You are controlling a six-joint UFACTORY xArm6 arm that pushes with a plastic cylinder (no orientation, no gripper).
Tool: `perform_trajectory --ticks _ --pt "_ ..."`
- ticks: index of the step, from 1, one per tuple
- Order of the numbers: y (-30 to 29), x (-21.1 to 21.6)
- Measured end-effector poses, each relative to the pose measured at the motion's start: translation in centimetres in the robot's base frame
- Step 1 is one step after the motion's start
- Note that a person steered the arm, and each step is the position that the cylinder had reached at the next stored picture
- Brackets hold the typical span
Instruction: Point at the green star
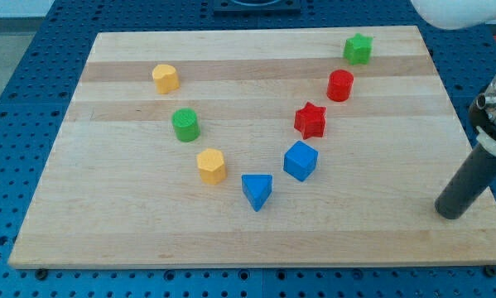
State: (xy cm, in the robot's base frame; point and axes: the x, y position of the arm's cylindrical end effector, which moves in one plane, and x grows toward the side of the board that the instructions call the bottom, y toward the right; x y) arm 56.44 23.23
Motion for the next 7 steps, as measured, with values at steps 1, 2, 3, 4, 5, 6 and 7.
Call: perform_trajectory --ticks 1,2,3,4,5,6,7 --pt "0.0 0.0" --pt "0.6 0.0" --pt "1.1 0.0" --pt "1.0 0.0" --pt "0.8 1.4" --pt "-2.1 5.4" --pt "-3.1 5.4"
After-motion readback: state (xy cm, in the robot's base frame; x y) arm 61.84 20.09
